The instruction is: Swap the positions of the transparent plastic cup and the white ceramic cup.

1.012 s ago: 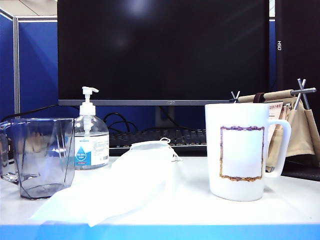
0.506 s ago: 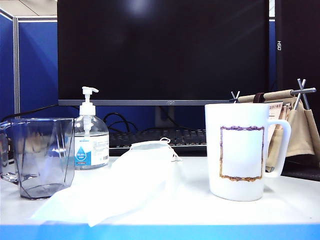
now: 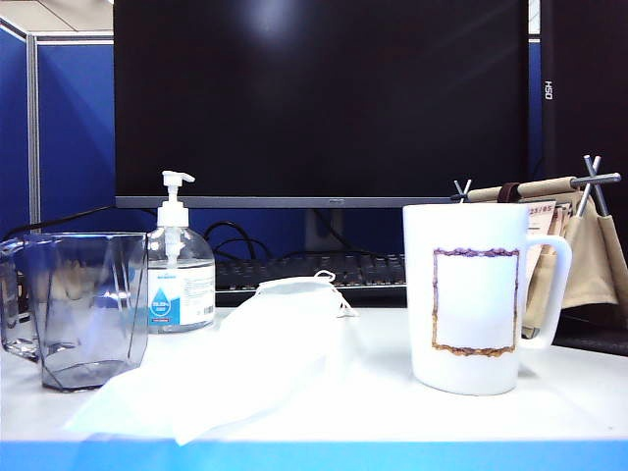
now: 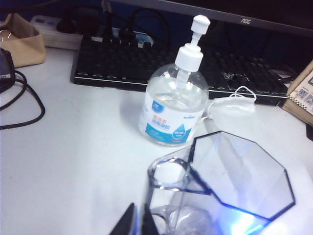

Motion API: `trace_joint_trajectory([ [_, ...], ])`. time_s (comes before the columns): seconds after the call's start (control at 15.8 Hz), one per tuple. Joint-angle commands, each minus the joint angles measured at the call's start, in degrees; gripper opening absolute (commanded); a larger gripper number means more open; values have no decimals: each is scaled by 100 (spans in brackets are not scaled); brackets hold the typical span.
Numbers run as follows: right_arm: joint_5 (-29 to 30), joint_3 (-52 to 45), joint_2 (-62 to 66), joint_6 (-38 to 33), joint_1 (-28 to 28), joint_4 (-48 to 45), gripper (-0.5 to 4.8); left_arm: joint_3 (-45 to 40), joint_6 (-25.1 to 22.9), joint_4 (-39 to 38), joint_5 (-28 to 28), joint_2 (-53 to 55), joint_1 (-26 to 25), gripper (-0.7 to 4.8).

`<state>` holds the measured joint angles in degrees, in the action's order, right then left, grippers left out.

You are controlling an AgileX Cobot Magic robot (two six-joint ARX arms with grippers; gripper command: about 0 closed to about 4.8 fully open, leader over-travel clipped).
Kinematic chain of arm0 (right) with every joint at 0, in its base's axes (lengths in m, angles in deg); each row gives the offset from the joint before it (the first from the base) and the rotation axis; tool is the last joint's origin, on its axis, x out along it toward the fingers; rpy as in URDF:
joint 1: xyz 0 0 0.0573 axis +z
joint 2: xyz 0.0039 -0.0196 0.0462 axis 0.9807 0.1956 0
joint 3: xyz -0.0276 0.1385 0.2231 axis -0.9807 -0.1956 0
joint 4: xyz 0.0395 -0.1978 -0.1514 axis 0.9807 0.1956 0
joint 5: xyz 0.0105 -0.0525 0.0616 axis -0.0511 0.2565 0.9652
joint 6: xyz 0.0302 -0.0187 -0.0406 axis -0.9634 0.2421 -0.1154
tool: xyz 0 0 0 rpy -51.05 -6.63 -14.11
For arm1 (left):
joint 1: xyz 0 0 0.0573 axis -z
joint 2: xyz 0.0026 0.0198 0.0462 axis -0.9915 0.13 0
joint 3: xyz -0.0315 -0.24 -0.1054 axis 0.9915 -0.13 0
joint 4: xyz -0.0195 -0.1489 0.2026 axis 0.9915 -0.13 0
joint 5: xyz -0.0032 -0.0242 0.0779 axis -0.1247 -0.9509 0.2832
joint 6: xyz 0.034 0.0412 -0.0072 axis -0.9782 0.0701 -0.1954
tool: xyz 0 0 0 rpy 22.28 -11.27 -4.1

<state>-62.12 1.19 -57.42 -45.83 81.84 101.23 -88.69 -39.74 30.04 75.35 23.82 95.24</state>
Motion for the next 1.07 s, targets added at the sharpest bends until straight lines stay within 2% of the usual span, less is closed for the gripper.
trace_joint_trajectory([
  [0.06,-87,-31,-9,11,-1165,-105,-5,2,-22,-63,-39,-4,-763,22],
  [0.25,-175,-282,-11,-9,-1163,-673,-5,0,-22,-61,20,-4,-1425,22],
  [0.32,-175,-372,-11,-9,-1023,-960,-5,0,-22,-63,50,-4,-1458,22],
  [0.44,-155,-374,-11,-9,-938,-960,-5,0,-22,-63,13,-4,-1458,22],
  [1.07,-155,-372,-9,-9,-942,-957,-5,2,-22,-61,13,-4,-1460,22],
])
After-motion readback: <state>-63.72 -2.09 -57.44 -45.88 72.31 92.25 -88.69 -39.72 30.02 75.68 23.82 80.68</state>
